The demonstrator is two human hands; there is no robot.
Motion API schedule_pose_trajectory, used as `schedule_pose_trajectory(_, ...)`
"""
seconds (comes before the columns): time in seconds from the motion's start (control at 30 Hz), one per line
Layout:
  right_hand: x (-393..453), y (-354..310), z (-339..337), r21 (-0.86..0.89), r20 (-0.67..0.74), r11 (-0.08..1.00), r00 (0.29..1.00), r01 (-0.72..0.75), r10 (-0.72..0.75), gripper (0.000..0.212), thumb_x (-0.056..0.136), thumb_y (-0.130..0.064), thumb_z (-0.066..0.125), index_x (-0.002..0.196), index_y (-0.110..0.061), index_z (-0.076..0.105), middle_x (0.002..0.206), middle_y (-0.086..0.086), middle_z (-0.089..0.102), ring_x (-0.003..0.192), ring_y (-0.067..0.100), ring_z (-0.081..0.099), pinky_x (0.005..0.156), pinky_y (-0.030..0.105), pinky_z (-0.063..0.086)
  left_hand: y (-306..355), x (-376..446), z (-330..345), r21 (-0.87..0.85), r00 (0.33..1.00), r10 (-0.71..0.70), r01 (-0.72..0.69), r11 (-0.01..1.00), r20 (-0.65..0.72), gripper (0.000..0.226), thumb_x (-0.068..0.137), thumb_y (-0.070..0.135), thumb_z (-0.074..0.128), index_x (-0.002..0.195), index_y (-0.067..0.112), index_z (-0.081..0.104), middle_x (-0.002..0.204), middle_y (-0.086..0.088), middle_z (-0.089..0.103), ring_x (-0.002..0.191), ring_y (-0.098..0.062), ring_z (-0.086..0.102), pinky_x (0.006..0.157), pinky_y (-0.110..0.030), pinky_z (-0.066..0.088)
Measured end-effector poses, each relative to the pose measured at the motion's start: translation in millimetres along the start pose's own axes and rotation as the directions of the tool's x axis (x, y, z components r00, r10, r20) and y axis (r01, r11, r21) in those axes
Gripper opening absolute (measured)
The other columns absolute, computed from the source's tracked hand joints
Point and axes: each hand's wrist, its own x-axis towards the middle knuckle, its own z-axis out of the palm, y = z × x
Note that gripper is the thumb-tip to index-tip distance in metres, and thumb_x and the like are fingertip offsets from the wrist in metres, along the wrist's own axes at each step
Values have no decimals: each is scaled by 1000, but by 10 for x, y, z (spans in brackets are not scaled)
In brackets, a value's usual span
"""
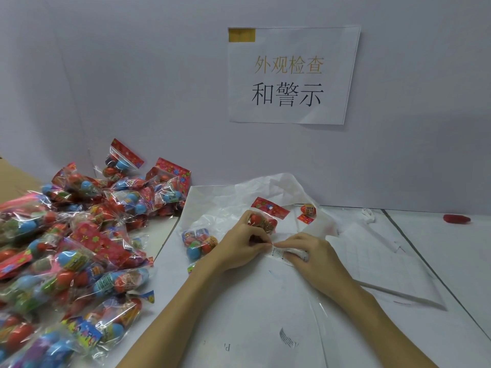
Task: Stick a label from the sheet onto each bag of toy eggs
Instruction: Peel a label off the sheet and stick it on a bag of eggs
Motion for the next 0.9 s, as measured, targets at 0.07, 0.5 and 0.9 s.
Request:
schedule_pose_trajectory(0.07, -7, 32, -10, 76, -37, 997, 999, -14, 17, 33, 93, -2, 73, 101, -32, 84, 106, -17, 75, 103, 2, 68, 95, 20, 52, -2, -4, -2, -5, 1000, 0, 0, 1000, 0, 6, 96, 28, 74, 99, 26, 79, 125, 10, 41, 108, -5, 50, 95, -25, 51)
schedule_pose_trajectory(0.5, -20, 8, 5, 90, -63, 995, 998, 36, -30, 35, 94, -5, 73, 115, -32, 80, 111, -19, 75, 106, 0, 68, 95, 16, 50, 27, -5, -18, -12, 1000, -23, 23, 1000, 11, 7, 96, 28, 74, 100, 26, 79, 125, 6, 43, 111, -12, 51, 96, -31, 52)
schedule_pose_trajectory(0.9, 6, -57, 84, -18, -97, 999, 994, 47, -48, 16, 91, -20, 80, 104, -30, 80, 103, -11, 74, 100, 10, 67, 90, 34, 55, -6, -9, 1, -14, 999, -32, 32, 999, 5, 6, 96, 32, 74, 98, 31, 79, 124, 6, 44, 108, -12, 51, 94, -30, 53)
